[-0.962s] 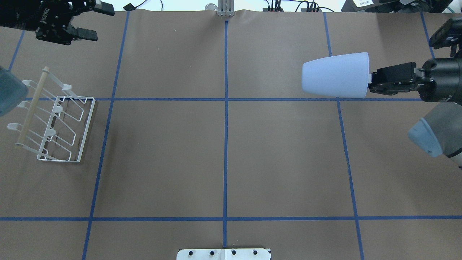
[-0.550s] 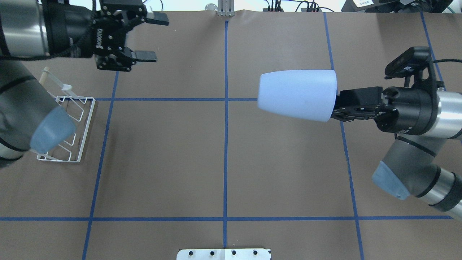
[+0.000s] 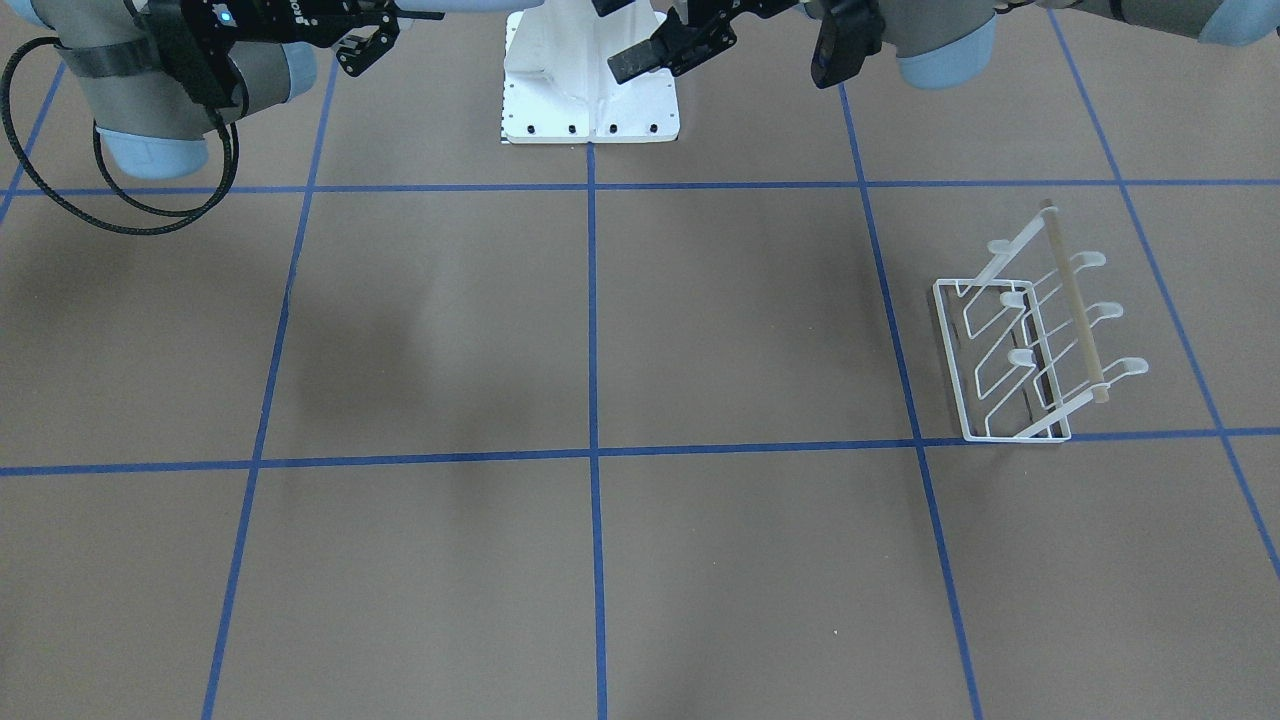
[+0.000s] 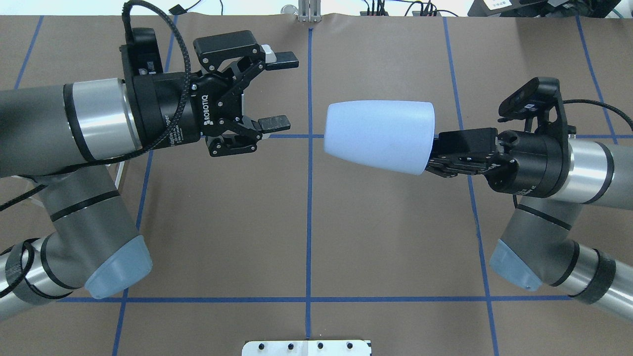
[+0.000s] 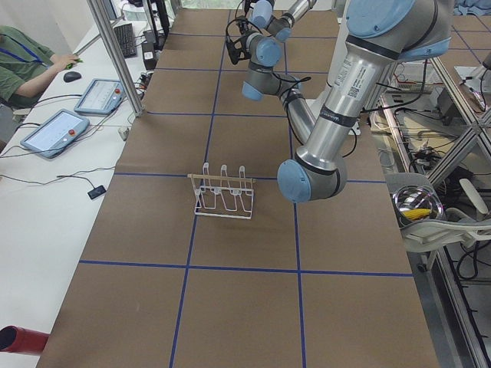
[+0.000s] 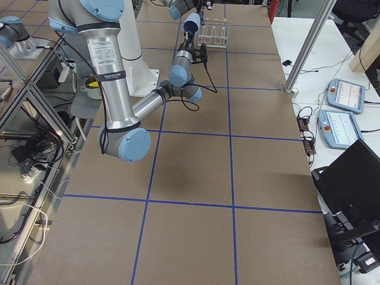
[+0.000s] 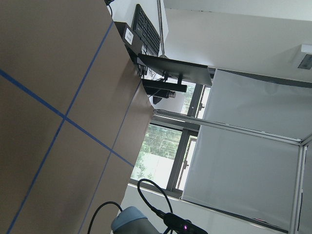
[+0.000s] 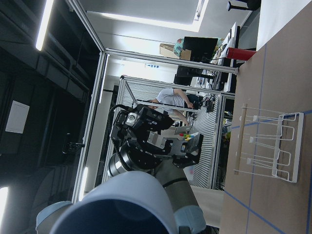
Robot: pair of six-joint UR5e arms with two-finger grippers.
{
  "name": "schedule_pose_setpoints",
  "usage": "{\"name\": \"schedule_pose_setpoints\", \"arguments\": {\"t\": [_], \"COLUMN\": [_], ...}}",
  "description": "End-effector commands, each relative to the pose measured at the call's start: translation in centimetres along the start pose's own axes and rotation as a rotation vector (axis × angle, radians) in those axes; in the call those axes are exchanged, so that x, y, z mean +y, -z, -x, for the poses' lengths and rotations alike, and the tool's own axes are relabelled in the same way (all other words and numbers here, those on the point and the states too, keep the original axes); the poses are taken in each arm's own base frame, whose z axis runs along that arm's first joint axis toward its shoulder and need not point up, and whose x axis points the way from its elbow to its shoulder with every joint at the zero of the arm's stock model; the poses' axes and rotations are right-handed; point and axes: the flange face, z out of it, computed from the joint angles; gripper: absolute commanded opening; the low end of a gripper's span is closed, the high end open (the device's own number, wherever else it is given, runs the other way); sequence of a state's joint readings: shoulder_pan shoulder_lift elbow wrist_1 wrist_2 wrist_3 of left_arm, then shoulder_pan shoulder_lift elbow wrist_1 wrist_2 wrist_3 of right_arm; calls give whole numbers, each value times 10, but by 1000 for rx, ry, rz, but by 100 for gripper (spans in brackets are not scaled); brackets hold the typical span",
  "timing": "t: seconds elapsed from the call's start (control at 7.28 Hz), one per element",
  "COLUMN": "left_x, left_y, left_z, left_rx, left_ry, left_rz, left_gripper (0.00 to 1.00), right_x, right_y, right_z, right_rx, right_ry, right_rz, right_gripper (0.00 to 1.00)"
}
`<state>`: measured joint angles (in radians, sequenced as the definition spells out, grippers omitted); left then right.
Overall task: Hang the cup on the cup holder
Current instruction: 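Bring the cup toward the left gripper while the left arm reaches in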
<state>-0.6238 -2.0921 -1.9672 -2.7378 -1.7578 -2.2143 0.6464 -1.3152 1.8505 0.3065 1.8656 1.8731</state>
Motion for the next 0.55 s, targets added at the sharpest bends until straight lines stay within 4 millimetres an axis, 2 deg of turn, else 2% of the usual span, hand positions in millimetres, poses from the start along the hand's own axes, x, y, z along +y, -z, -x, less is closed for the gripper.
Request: {"name": "schedule_pose_setpoints", "arguments": {"t": [0.0, 0.14, 0.41], "left_x": [17, 26, 39], "left_y": [-10, -16, -25], "left_z": [-8, -8, 7], "left_rx": [23, 23, 3], "left_ry": [53, 65, 87], "left_rz": [33, 52, 77], "left_gripper": [97, 97, 97], "right_x": [2, 3, 3], "right_y": [-3, -3, -3], "right_z": [-3, -5, -4], "right_rx": [5, 7, 5], "right_ry": [-7, -9, -8], "right_rz": [2, 4, 5], "right_gripper": [0, 0, 0]}}
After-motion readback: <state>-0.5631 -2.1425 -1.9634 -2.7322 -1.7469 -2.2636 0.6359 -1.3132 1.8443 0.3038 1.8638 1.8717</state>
